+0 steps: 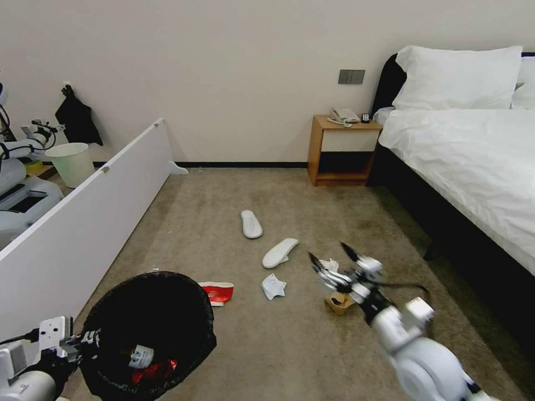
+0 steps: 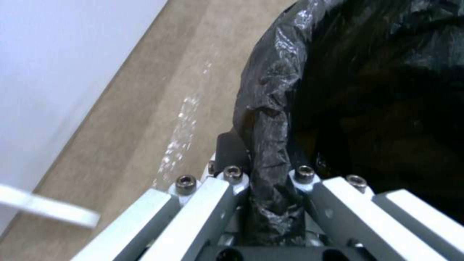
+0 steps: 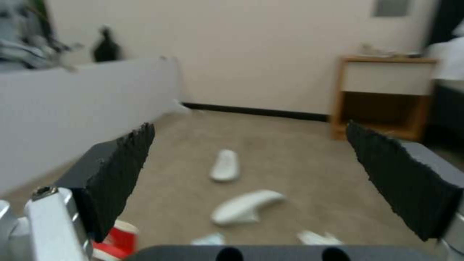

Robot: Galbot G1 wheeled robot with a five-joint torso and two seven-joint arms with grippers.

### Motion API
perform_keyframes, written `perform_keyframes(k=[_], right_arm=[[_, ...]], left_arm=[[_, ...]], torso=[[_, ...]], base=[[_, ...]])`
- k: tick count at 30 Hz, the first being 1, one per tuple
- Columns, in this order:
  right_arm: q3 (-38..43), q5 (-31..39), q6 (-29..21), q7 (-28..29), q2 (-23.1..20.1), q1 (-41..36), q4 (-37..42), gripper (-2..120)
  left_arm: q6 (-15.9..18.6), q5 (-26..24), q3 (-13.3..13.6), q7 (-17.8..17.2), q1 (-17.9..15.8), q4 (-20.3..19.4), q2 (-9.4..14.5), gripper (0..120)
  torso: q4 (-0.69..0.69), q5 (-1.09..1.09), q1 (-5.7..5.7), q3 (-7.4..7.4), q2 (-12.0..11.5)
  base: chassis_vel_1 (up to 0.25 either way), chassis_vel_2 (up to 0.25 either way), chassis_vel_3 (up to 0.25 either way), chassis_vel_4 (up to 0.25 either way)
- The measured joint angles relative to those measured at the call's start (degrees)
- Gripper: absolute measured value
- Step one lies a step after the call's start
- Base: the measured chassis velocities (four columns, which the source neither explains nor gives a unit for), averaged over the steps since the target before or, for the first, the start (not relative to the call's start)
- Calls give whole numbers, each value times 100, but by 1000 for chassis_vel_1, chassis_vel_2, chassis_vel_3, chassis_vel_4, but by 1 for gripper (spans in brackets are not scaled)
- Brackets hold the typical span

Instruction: Pick up the trash bin, then pick up the garbage from the floor and place it into the trash bin.

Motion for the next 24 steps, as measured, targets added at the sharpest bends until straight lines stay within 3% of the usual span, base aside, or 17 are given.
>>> perform_keyframes(k=[1, 3, 4, 6, 7, 9, 13, 16, 24], right_arm=[[0, 0, 0, 0, 0, 0, 0, 100], [609, -668, 220, -207, 548, -785, 189, 100], [609, -668, 220, -207, 548, -785, 189, 100], [906, -1173, 500, -411, 1094, -1245, 216, 100], [906, -1173, 500, -411, 1094, -1245, 216, 100], [1049, -1543, 691, -507, 1562, -1521, 278, 100], [1069, -1733, 846, -580, 1857, -1709, 339, 100], [1065, -2329, 1226, -683, 2302, -2016, 174, 100], [1194, -2561, 1520, -940, 2715, -2128, -124, 100]], left_arm=[[0, 0, 0, 0, 0, 0, 0, 3], [0, 31, -136, 56, 61, 62, -57, 3], [0, 31, -136, 56, 61, 62, -57, 3], [0, 32, -221, 68, -10, 169, -64, 3], [0, 32, -221, 68, -10, 169, -64, 3], [0, 22, -342, 90, -5, 258, -88, 3], [0, 14, -438, 105, 25, 348, -127, 3], [1, 63, -607, 201, 88, 485, -149, 3], [1, 0, -779, 244, 62, 690, -54, 3]], torso=[[0, 0, 0, 0, 0], [4, 2, 0, 0, 0], [4, 2, 0, 0, 0], [-1, 1, 0, 0, 0], [-1, 1, 0, 0, 0], [0, 2, 0, 0, 0], [4, 1, 0, 0, 0], [2, 1, 0, 0, 0], [2, 1, 0, 0, 0]], base=[[0, 0, 0, 0], [0, 0, 0, 0], [0, 0, 0, 0], [0, 0, 0, 0], [0, 0, 0, 0], [0, 0, 0, 0], [0, 0, 0, 0], [0, 0, 0, 0], [0, 0, 0, 0]])
